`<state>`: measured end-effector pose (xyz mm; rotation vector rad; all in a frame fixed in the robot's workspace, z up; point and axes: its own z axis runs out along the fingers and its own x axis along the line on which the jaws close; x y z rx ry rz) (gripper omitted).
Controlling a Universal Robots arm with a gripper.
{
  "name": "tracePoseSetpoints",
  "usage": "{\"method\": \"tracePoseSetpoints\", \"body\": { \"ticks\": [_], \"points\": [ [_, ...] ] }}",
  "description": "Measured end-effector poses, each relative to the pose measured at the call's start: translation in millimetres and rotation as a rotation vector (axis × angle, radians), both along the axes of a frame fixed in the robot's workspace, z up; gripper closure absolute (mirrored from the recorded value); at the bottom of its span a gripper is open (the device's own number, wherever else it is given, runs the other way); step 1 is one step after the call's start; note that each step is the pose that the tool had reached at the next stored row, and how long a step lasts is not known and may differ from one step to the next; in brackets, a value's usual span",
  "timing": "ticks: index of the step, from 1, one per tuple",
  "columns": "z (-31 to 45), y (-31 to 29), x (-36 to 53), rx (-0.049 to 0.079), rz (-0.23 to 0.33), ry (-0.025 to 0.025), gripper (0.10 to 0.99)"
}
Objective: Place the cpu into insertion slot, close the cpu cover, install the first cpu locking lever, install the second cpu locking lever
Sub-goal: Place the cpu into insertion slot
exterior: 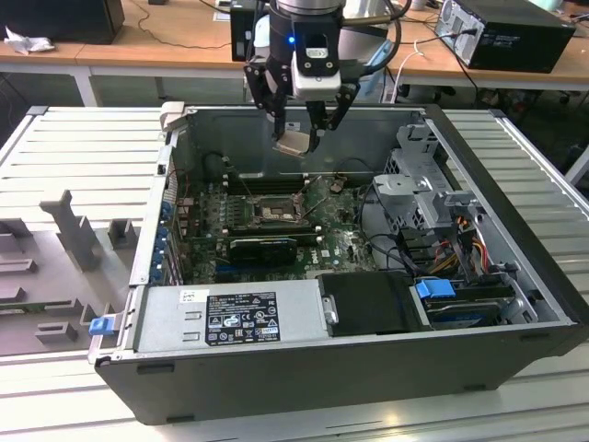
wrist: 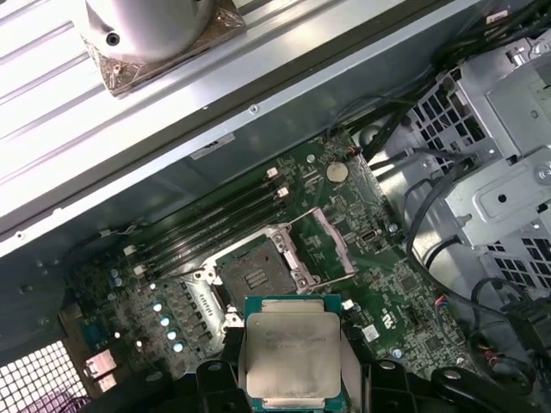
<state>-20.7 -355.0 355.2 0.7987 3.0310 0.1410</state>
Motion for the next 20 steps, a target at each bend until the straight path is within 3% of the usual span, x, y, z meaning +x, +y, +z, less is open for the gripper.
{"method": "tracePoseSetpoints", "body": {
  "ticks": [20],
  "points": [
    [-0.2, 0.0, 0.0, 0.0, -0.171, 0.0, 0.557]
  ]
}}
